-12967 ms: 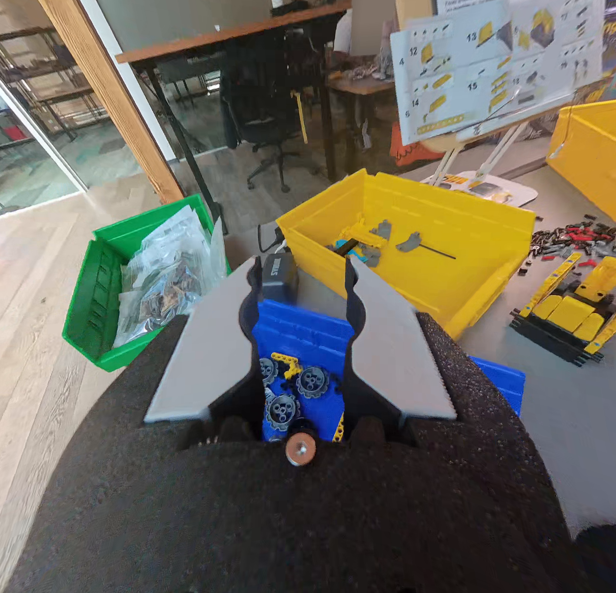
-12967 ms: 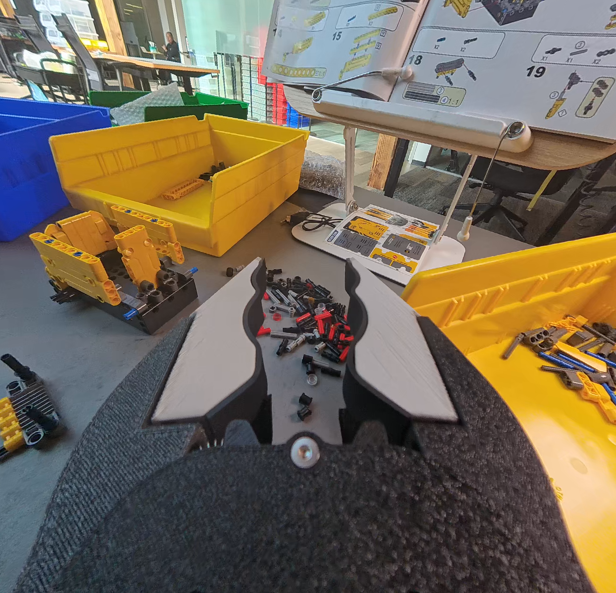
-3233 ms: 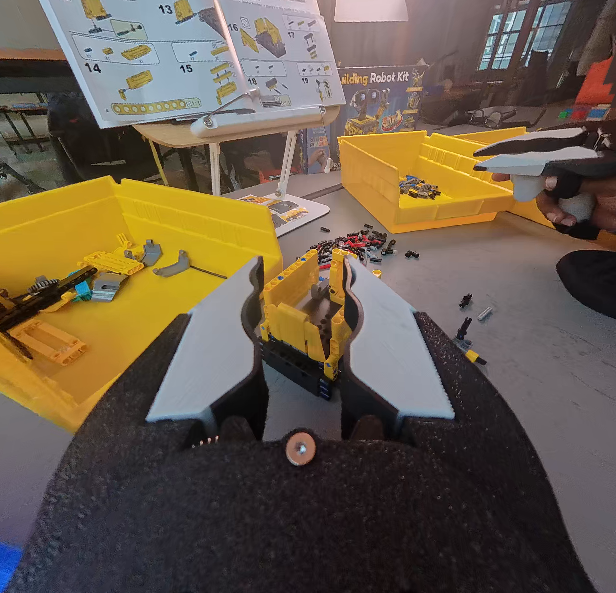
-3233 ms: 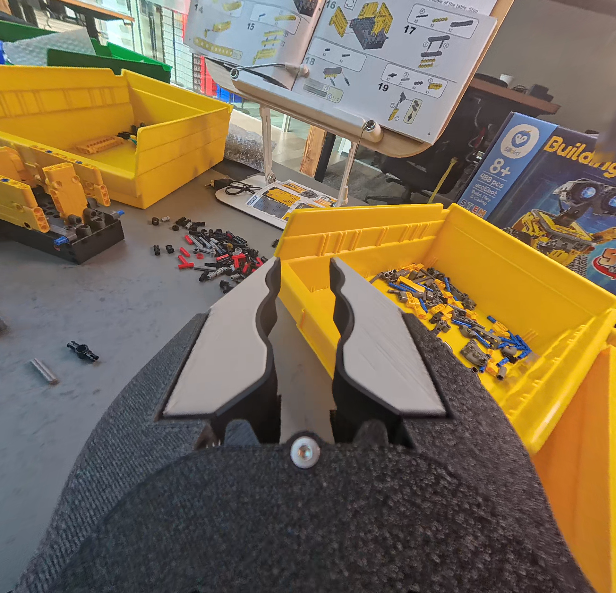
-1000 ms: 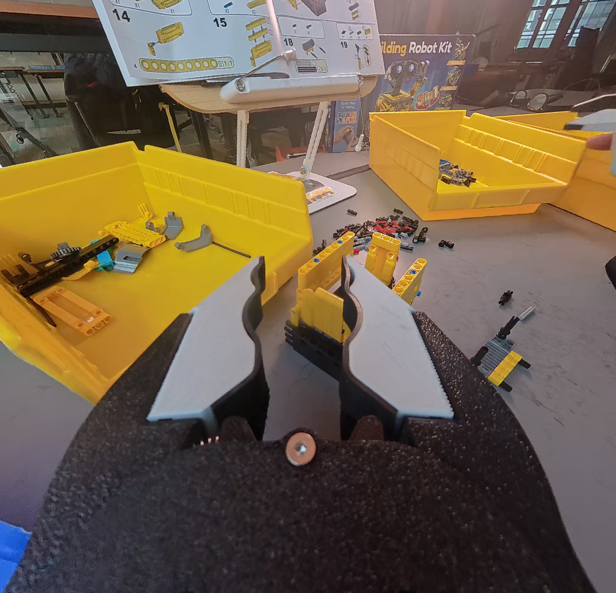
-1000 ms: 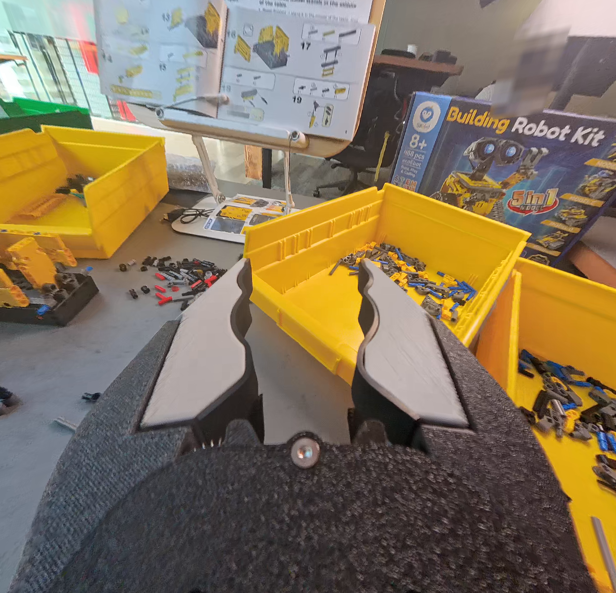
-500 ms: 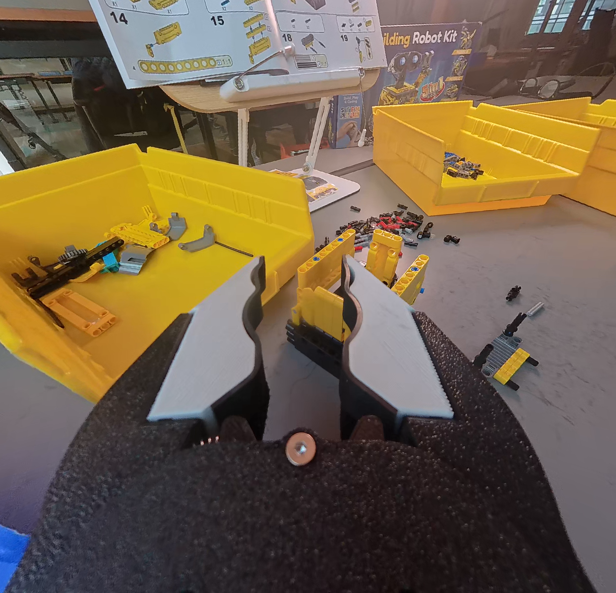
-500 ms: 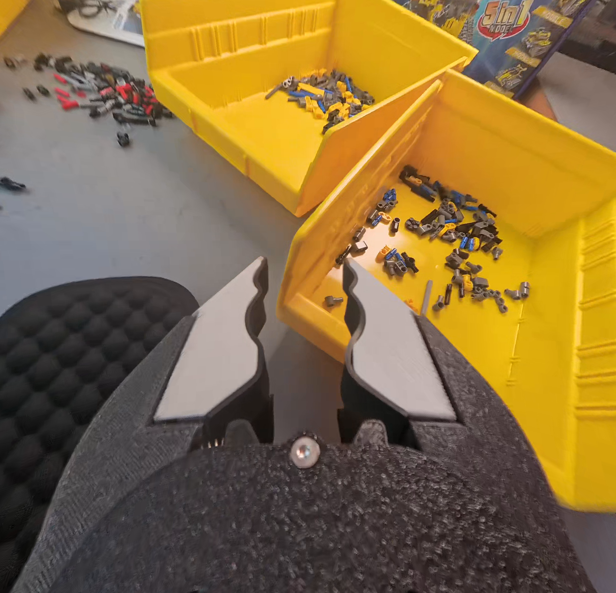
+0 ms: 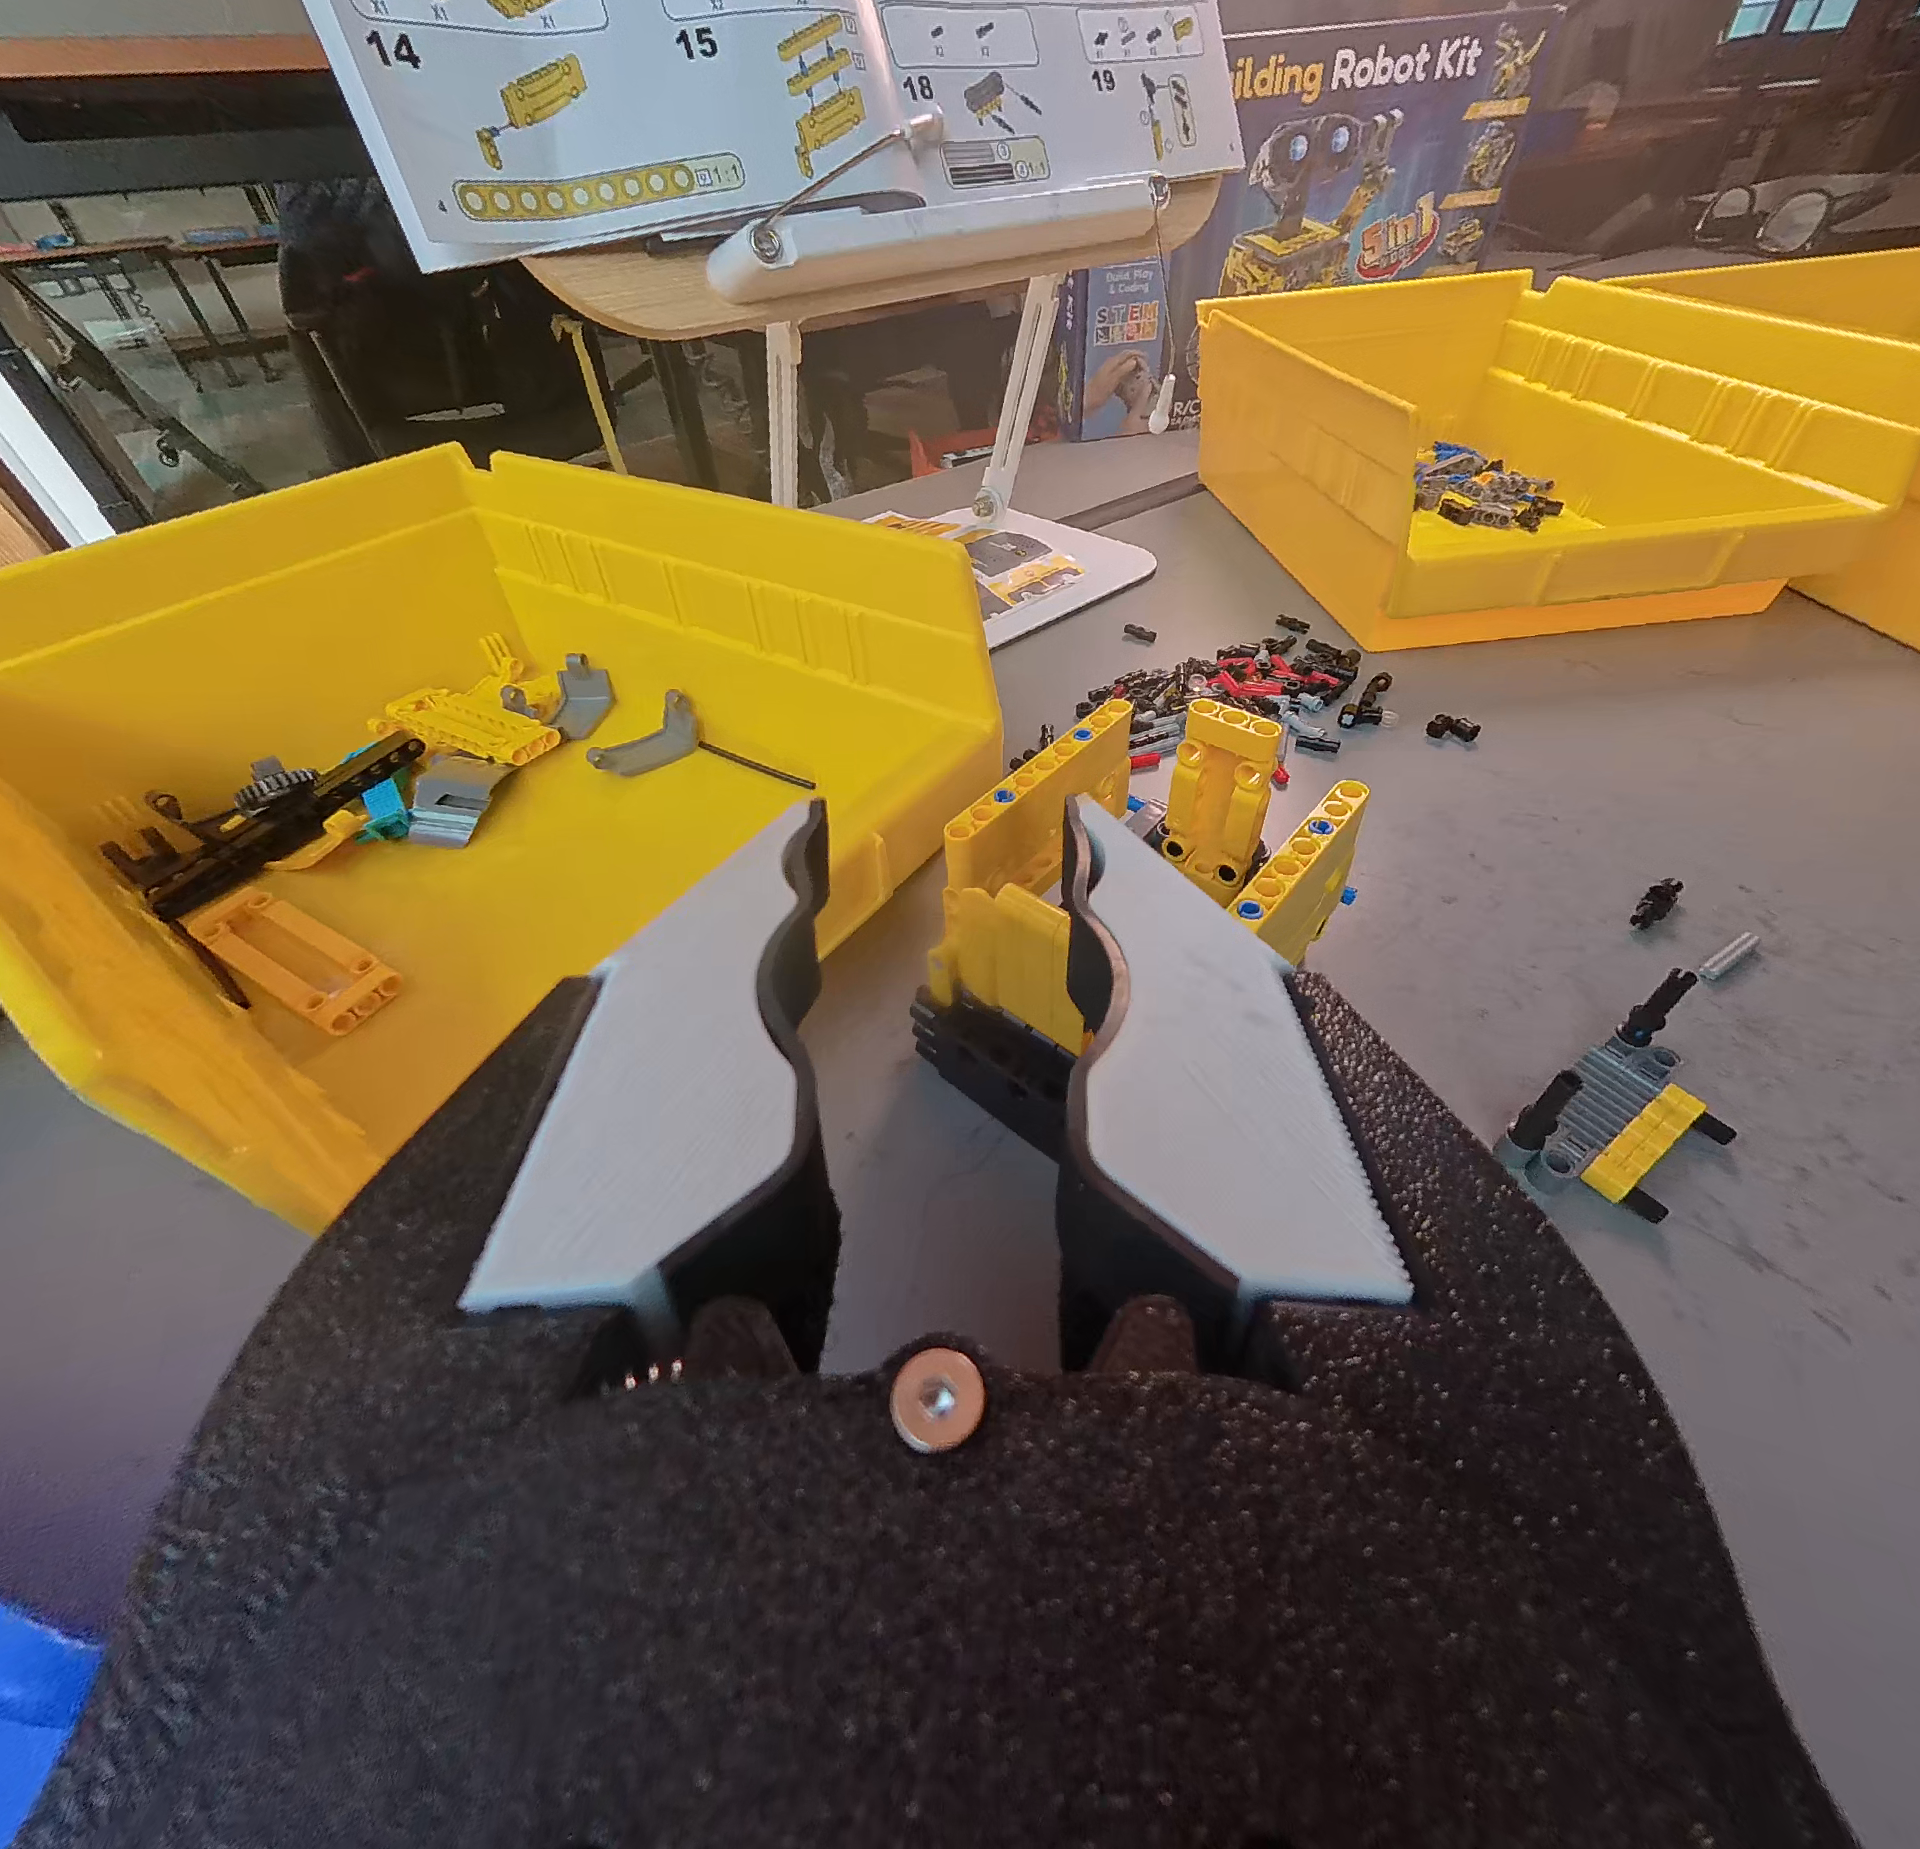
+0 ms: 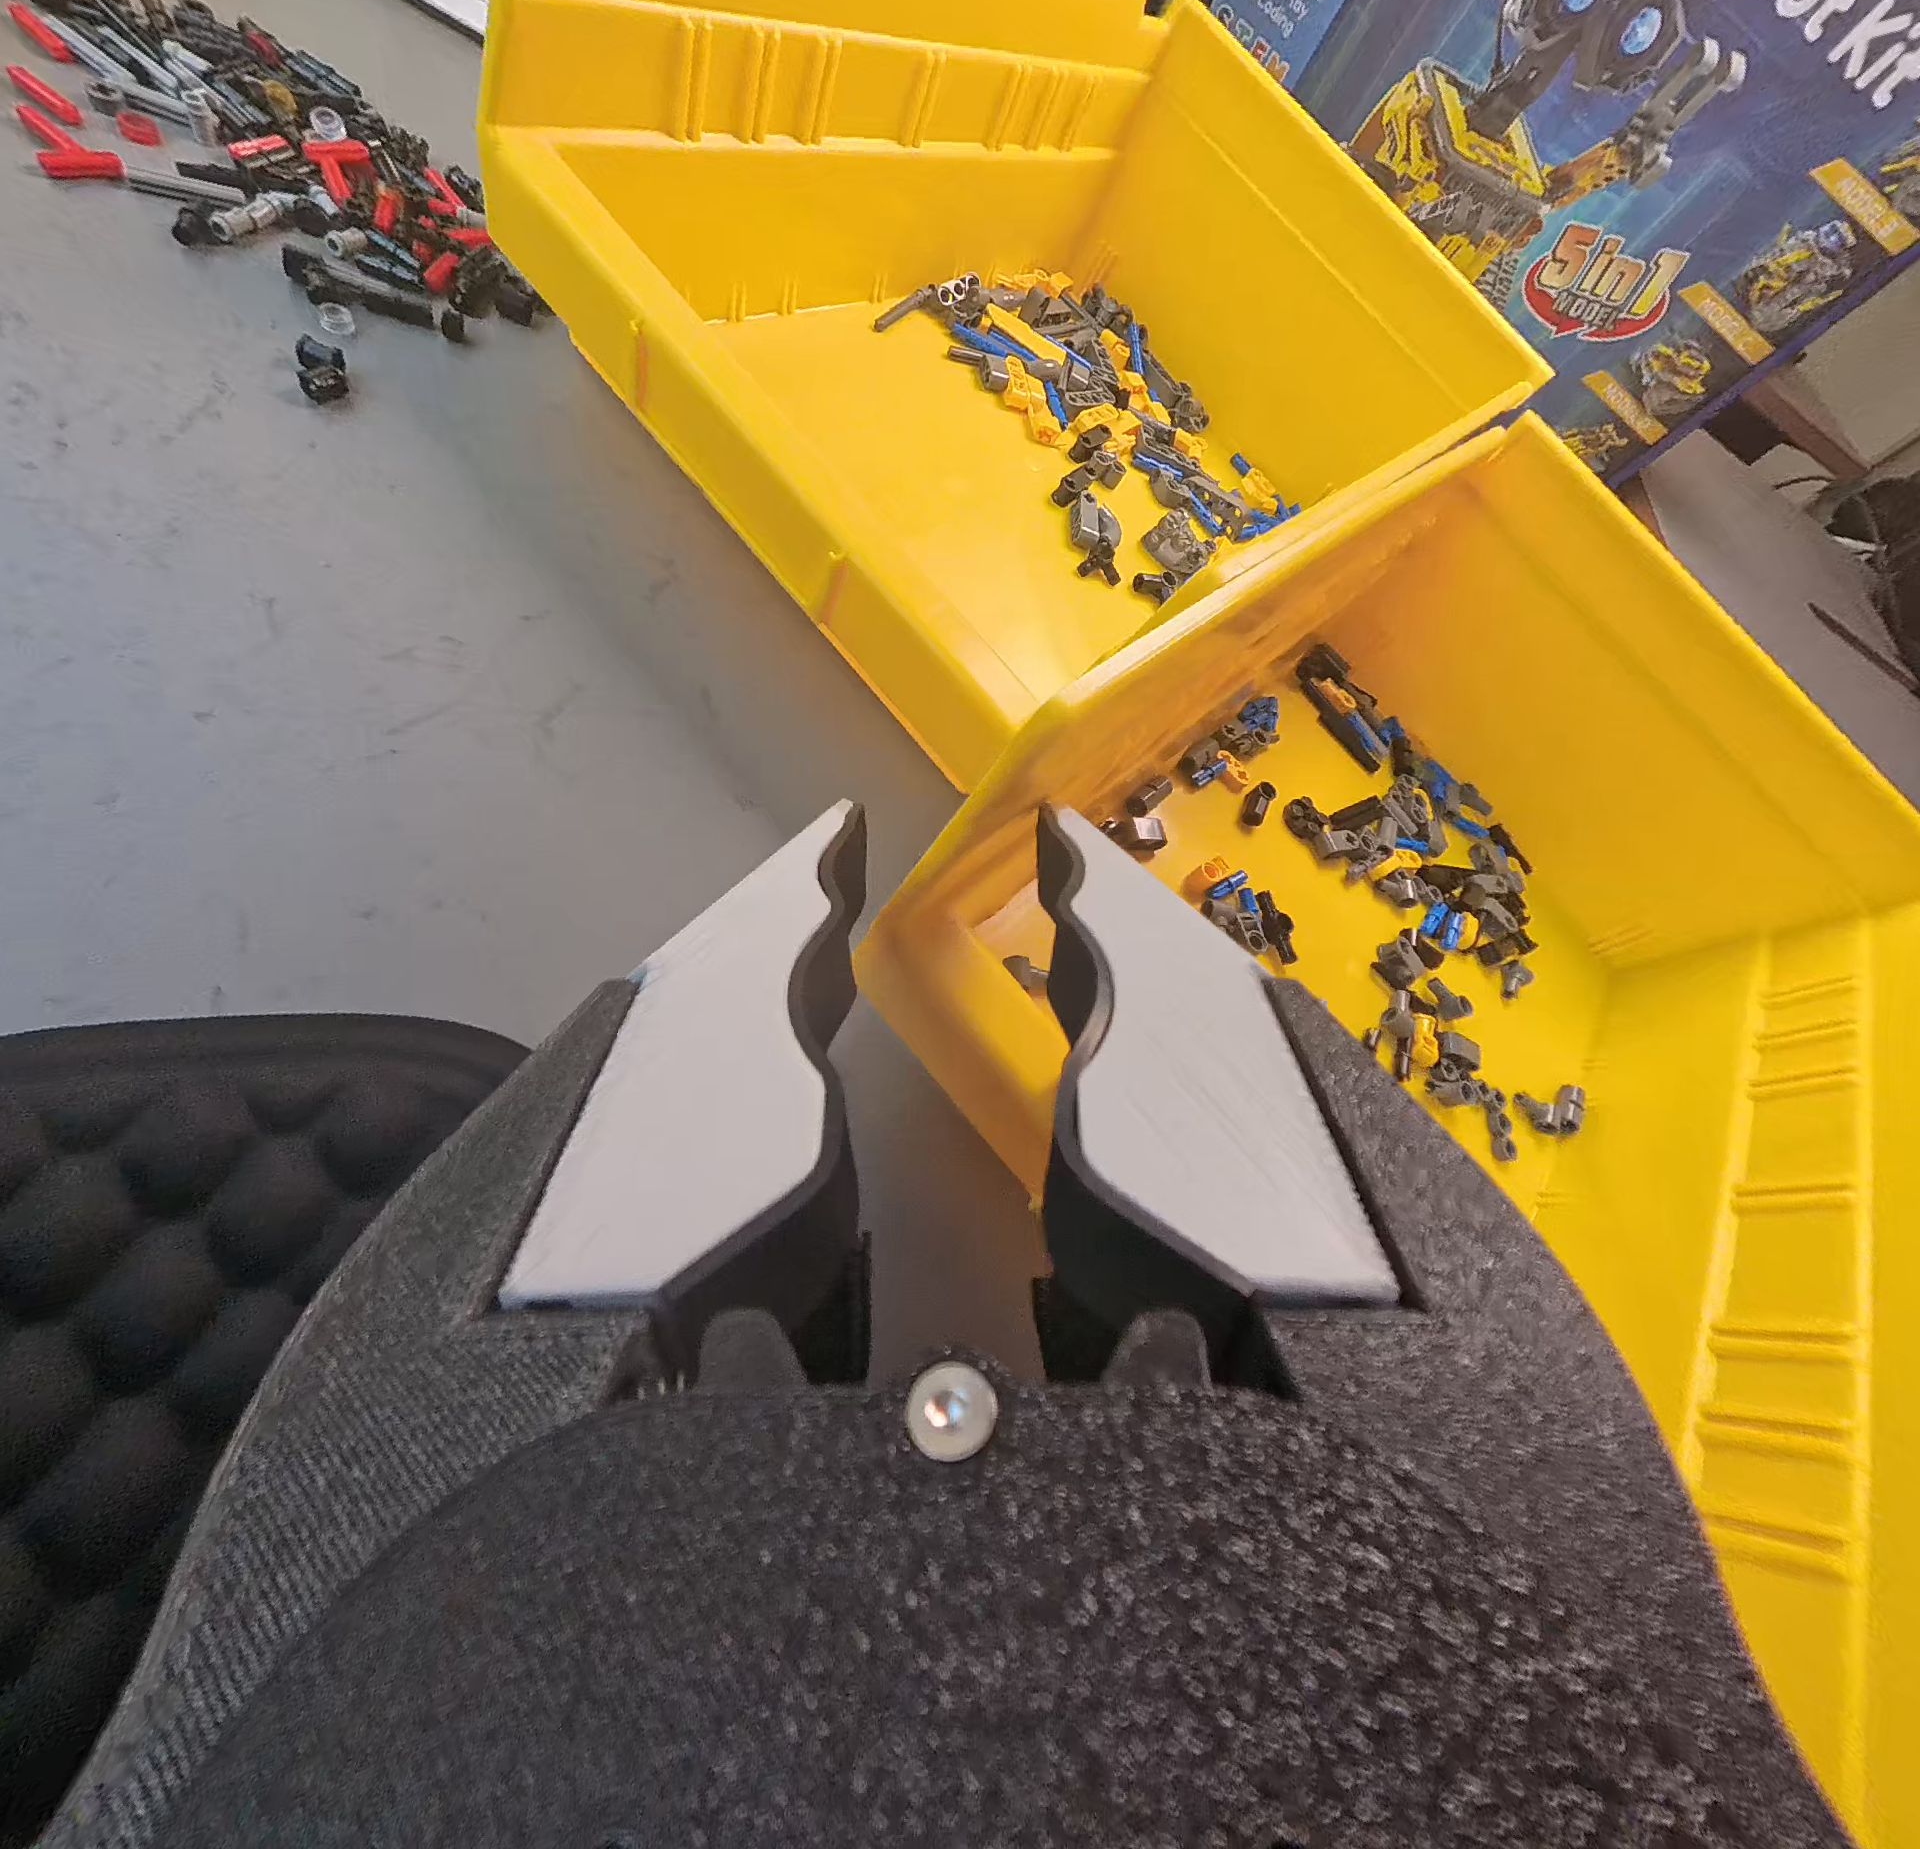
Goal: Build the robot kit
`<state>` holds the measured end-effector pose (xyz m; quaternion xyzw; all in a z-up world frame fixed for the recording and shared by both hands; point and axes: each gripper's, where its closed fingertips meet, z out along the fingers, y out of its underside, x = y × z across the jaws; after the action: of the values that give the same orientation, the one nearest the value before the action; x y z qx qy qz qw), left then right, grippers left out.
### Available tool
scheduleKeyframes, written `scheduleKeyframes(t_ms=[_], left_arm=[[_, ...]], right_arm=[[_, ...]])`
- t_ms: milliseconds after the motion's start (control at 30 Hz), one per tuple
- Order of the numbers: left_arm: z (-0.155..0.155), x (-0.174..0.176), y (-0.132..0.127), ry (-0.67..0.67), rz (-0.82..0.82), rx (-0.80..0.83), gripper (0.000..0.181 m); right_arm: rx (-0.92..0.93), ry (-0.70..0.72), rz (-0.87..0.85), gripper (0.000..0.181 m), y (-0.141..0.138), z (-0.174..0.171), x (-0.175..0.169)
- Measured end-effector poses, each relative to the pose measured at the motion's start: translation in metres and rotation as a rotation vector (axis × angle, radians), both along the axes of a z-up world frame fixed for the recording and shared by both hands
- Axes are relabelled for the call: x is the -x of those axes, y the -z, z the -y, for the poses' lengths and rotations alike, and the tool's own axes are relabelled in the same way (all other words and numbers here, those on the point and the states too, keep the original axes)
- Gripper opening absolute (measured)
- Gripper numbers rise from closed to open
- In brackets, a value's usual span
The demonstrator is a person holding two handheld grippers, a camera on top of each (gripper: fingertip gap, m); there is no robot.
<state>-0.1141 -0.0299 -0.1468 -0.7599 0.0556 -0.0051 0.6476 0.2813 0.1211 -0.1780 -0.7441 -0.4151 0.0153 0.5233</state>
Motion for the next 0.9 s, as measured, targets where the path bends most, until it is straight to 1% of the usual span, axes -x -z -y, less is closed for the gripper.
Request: scheduleKeyframes(t_ms=[167, 400, 533, 633, 767, 900], left_arm=[[-0.001, 0.001, 0.001, -0.007, -0.006, 0.007, 0.043], [-0.001, 0.001, 0.001, -0.012, -0.01, 0.006, 0.043], [-0.001, 0.001, 0.002, -0.012, -0.007, 0.007, 0.043], [-0.001, 0.001, 0.002, -0.012, -0.005, 0.009, 0.043], [-0.001, 0.001, 0.002, -0.013, -0.01, 0.009, 0.043], [-0.001, 0.001, 0.002, -0.013, -0.011, 0.008, 0.043]], right_arm=[[-0.017, -0.004, -0.012, 0.036, 0.001, -0.002, 0.009], [-0.004, -0.038, -0.075, 0.036, -0.004, 0.006, 0.004], [0.022, -0.017, -0.168, 0.039, -0.013, 0.008, -0.018], [0.033, 0.019, -0.225, 0.045, -0.018, 0.008, -0.04], [0.04, 0.076, -0.242, 0.051, -0.019, 0.007, -0.066], [0.037, 0.127, -0.261, 0.05, -0.02, 0.003, -0.081]])
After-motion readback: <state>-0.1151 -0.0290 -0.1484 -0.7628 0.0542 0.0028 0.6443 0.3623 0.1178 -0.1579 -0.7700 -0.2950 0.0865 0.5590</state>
